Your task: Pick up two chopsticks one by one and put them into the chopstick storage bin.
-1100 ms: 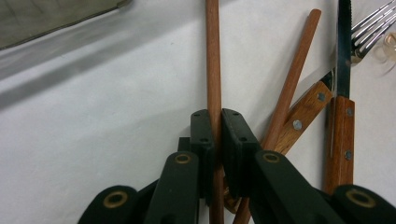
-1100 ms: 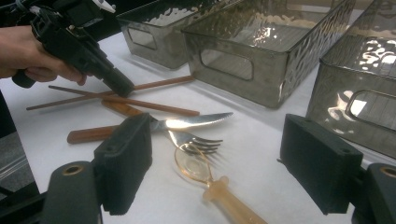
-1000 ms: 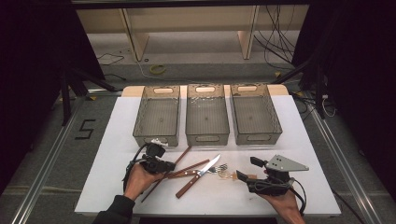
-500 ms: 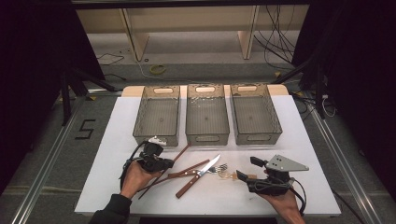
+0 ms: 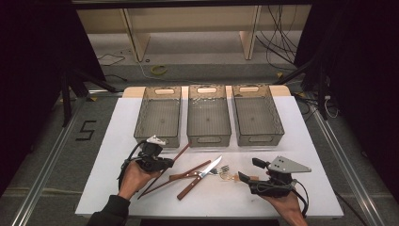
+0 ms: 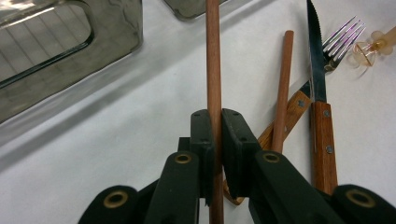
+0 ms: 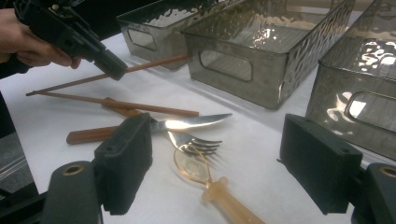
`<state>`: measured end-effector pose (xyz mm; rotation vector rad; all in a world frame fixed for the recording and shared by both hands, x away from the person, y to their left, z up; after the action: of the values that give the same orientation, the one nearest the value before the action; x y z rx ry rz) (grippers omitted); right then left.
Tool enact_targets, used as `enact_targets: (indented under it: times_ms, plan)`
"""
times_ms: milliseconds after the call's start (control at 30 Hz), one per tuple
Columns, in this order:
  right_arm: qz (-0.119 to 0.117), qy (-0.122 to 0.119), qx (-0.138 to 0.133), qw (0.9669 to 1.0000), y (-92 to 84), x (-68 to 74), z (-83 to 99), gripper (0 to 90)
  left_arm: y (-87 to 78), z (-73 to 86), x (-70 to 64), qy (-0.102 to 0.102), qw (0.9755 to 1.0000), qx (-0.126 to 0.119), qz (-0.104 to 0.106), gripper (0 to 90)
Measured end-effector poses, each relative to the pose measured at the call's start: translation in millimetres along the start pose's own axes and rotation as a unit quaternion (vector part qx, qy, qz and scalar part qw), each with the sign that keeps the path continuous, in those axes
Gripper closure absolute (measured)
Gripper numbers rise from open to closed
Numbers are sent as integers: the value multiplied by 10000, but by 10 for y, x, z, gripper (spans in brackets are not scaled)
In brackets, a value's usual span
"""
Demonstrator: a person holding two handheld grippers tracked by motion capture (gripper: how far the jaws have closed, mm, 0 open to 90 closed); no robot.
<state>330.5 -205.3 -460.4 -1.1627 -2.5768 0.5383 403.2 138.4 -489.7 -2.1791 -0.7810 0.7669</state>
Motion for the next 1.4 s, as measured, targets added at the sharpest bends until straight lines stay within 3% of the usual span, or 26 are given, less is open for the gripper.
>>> enact_targets:
  times_ms: [533,733,833,1067,1200,1400]
  plan:
    - [-22,-10,14,10000,-1,6,1,261,36,37,46,-38,10000,22,22,832]
    - [-38,-23,34,10000,4,7,4,261,-4,17,-52,169,9998,106,44,833]
    - [-37,-24,33,10000,2,8,5,261,-61,-17,-124,303,9994,138,71,833]
    - [-26,-2,28,10000,0,3,6,261,-278,-148,-195,470,9989,-33,52,834]
    - [-36,3,28,10000,1,7,6,261,-390,-244,-146,478,9988,-131,-1,834]
    - [-41,13,27,10000,2,4,7,261,-533,-433,23,331,9984,-440,-117,834]
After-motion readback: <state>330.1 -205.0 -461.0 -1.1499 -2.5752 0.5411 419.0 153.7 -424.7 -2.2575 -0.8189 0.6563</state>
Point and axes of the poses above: each handheld gripper's, and its own axes: y roughly forward along the jaws, z roughly out of its underside, x roughly to its left, the point moved 4 cm from there along y, roughly forward along the jaws, and after that the axes turned 4 degrees about z, right-handed, at the moved point
